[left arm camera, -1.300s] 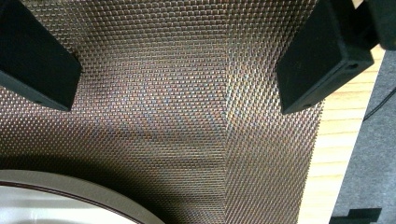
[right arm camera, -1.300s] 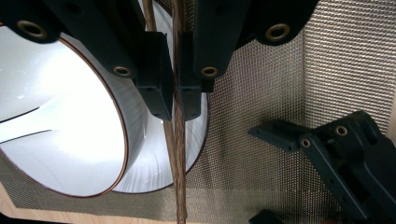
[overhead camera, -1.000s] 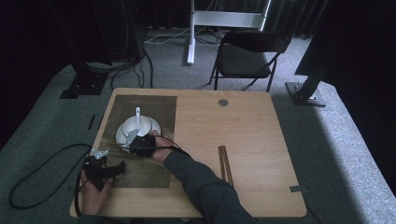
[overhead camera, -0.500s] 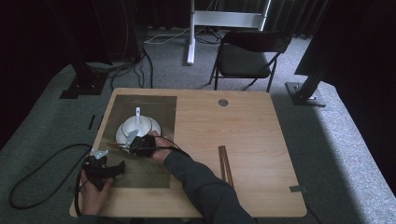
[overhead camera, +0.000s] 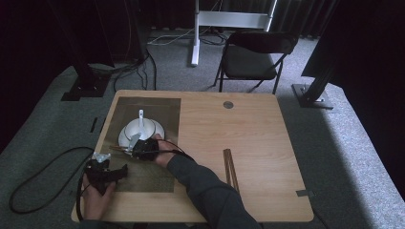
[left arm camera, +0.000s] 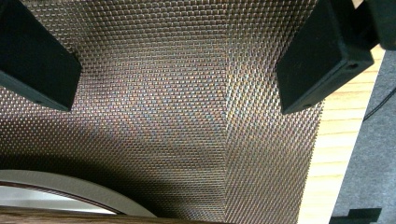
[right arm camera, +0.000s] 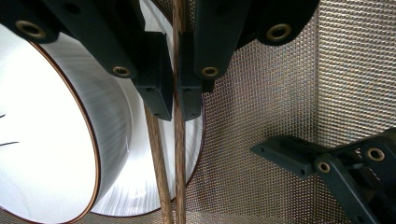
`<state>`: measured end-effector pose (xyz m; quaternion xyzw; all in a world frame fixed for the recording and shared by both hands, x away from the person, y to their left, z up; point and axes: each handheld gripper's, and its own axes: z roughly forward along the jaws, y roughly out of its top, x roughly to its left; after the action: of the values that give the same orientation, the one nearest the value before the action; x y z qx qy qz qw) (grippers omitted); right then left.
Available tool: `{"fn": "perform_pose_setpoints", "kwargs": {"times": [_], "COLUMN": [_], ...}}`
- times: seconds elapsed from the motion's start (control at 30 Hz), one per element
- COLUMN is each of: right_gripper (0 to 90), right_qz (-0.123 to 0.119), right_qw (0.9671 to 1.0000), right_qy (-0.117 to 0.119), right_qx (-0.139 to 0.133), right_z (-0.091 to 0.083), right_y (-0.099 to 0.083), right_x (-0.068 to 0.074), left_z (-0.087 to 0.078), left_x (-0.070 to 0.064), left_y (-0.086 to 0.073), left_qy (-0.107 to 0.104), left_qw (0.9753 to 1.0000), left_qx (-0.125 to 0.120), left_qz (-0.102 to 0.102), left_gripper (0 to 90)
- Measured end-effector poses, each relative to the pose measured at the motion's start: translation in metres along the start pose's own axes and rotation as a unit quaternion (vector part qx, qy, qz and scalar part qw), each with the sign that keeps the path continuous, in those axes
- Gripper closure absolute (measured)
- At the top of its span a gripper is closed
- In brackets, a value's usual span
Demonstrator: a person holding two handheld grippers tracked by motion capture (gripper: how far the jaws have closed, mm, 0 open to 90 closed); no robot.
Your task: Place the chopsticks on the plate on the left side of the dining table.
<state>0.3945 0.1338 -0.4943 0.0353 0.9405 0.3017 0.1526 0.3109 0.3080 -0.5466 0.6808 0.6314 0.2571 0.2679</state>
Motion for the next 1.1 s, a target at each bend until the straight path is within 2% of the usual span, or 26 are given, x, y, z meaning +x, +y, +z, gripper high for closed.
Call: {"fn": "perform_pose_setpoints", "kwargs": {"times": [0.2,0.53,0.67,1.1], "right_gripper": [83.7,74.0,69.6,66.5], "right_qz": [-0.001,-0.009,-0.010,0.006], "right_qw": [1.0000,0.9998,0.9998,0.9999], "right_qy": [-0.005,-0.019,-0.017,-0.012], "right_qx": [-0.001,-0.007,-0.009,0.000], "right_z": [-0.001,-0.005,-0.008,-0.010], "right_y": [-0.001,-0.003,-0.005,-0.015], "right_x": [0.000,0.000,-0.001,-0.008], "left_z": [0.000,0.000,0.000,0.000], "left_x": [0.000,0.000,0.000,0.000], "left_y": [0.000,0.000,0.000,0.000], "left_qy": [0.000,-0.001,0.000,0.000], "left_qw": [1.0000,1.0000,1.0000,1.0000], "left_qx": [0.000,0.002,0.002,0.000], "left_qz": [0.000,0.000,0.000,0.000], "left_gripper": [0.2,0.2,0.2,0.2]}}
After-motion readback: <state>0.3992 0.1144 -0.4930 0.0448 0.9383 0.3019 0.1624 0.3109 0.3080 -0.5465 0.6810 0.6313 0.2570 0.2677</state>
